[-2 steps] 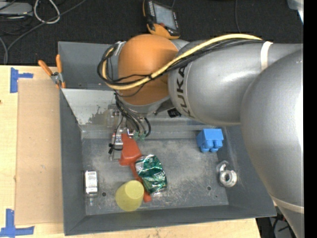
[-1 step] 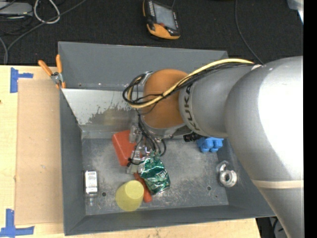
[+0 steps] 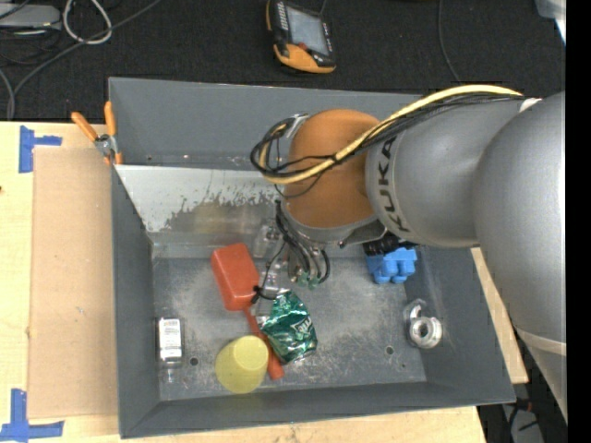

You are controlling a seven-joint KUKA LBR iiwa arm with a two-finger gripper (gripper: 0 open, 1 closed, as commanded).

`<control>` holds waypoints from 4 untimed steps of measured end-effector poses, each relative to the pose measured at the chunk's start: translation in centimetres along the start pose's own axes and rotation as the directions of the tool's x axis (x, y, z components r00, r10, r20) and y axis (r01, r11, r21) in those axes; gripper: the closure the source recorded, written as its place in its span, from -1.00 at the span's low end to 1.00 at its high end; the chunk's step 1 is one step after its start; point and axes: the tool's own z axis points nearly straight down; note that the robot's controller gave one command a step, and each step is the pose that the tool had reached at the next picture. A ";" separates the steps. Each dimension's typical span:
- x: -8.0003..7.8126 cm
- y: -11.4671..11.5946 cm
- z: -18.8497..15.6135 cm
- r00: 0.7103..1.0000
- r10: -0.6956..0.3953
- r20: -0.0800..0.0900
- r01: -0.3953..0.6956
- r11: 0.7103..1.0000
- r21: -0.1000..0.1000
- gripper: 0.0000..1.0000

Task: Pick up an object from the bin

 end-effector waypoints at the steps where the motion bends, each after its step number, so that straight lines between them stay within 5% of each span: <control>1: 0.7 -4.6 3.8 0.989 0.146 -0.021 -0.146 0.989 0.016 -1.00; 2: 2.4 -4.0 6.6 0.977 0.215 -0.004 -0.215 0.977 0.001 -1.00; 3: -0.1 0.1 6.6 0.870 0.494 -0.007 -0.494 0.870 0.010 1.00; 4: -0.1 0.1 6.6 0.870 0.494 -0.007 -0.494 0.870 0.010 1.00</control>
Offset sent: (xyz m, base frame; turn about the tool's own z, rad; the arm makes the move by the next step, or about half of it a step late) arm -0.0292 -0.0357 -0.0662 0.2165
